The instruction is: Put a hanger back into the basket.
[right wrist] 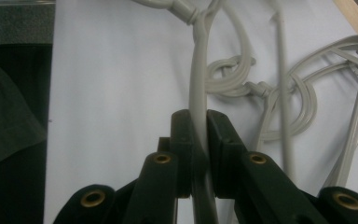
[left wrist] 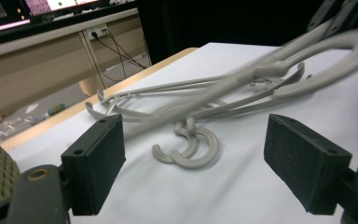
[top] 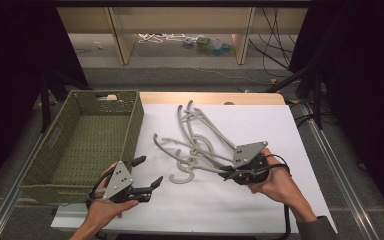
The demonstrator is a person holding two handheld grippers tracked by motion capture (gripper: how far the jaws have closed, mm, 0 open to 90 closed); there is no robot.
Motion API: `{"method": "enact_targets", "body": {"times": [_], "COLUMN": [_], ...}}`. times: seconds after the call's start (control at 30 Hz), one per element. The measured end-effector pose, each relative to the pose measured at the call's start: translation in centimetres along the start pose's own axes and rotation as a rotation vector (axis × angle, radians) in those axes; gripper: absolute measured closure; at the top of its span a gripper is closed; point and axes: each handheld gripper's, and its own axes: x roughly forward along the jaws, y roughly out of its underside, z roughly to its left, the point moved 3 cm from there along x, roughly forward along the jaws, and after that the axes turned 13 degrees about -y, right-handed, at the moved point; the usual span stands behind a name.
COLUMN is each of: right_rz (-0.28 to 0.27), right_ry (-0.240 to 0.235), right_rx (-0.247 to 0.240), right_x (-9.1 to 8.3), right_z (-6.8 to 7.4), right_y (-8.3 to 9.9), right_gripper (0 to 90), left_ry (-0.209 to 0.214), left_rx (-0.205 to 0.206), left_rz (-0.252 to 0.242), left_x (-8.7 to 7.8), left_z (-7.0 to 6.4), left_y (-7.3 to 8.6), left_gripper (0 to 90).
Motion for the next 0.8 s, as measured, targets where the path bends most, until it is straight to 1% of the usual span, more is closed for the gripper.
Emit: {"method": "enact_targets", "body": {"times": [0.03, 0.07, 0.1, 0.13, 0.17, 0.23, 0.27, 0.3, 0.33, 0.37, 0.4, 0.43, 0.47, 0.5, 0.57, 0.6, 0.63, 0.67, 0.7, 0.77, 0.8], "right_rz": [0.000, -0.013, -0.011, -0.003, 0.007, -0.002, -0.002, -0.004, -0.008, -0.010, -0.011, -0.011, -0.017, -0.019, -0.022, -0.023, -0.023, -0.024, -0.025, -0.025, -0.028], "right_ry": [0.000, -0.009, -0.009, -0.001, 0.000, 0.006, 0.006, 0.008, 0.007, 0.008, 0.008, 0.002, 0.009, 0.004, 0.002, 0.000, 0.000, 0.002, -0.001, 0.002, -0.002], "right_rx": [0.000, 0.001, 0.002, 0.001, -0.003, -0.001, -0.001, -0.008, -0.008, -0.009, -0.008, -0.010, -0.011, -0.008, -0.009, -0.010, -0.010, -0.010, -0.009, -0.009, -0.010], "right_x": [0.0, -0.2, -0.3, -0.4, -0.4, -0.7, -0.7, -0.8, -0.9, -1.0, -1.1, -1.1, -1.2, -1.3, -1.4, -1.4, -1.4, -1.4, -1.5, -1.5, -1.5], "right_z": [0.0, 0.2, 0.4, 0.6, 0.7, 1.0, 1.0, 1.0, 1.1, 1.2, 1.3, 1.3, 1.3, 1.4, 1.5, 1.5, 1.5, 1.5, 1.6, 1.6, 1.6], "right_y": [0.0, 0.1, 0.1, 0.2, 0.3, 0.3, 0.3, 0.3, 0.2, 0.1, 0.1, 0.1, 0.1, 0.0, 0.0, 0.0, 0.0, -0.1, -0.1, -0.1, -0.1], "right_gripper": [82.1, 82.1, 82.2, 82.2, 82.2, 82.2, 82.2, 82.2, 82.1, 82.2, 82.1, 82.1, 82.1, 82.1, 82.1, 82.1, 82.1, 82.1, 82.1, 82.1, 82.1], "left_ry": [0.010, 0.019, 0.021, 0.026, 0.037, 0.033, 0.038, 0.034, 0.038, 0.042, 0.052, 0.052, 0.055, 0.061, 0.071, 0.086, 0.086, 0.100, 0.109, 0.134, 0.139], "left_rx": [0.006, 0.009, 0.012, 0.028, 0.055, 0.089, 0.103, 0.107, 0.126, 0.136, 0.163, 0.177, 0.198, 0.225, 0.245, 0.269, 0.269, 0.279, 0.283, 0.250, 0.273], "left_rz": [0.009, 0.022, 0.039, 0.048, 0.069, 0.080, 0.084, 0.091, 0.094, 0.089, 0.079, 0.072, 0.069, 0.062, 0.049, 0.045, 0.045, 0.042, 0.040, 0.038, 0.029], "left_x": [0.4, 0.8, 1.2, 1.7, 2.2, 2.8, 3.2, 3.4, 3.8, 4.0, 4.4, 4.7, 5.1, 5.5, 6.2, 6.9, 6.9, 7.2, 7.5, 7.9, 8.1], "left_z": [-0.1, -0.1, -0.3, -0.5, -0.8, -1.1, -1.3, -1.6, -1.9, -2.1, -2.4, -2.6, -2.8, -2.9, -3.2, -3.4, -3.4, -3.5, -3.4, -3.5, -3.4], "left_y": [-0.1, 0.0, 0.1, 0.2, 0.4, 0.4, 0.2, 0.1, 0.0, -0.1, -0.2, -0.2, -0.3, -0.3, -0.4, -0.5, -0.5, -0.5, -0.5, -0.4, -0.5], "left_gripper": [20.3, 20.2, 20.1, 20.2, 20.6, 21.0, 21.0, 21.2, 21.3, 21.7, 22.9, 24.7, 25.2, 26.5, 31.7, 33.3, 35.7, 35.7, 38.1, 39.7, 43.7]}}
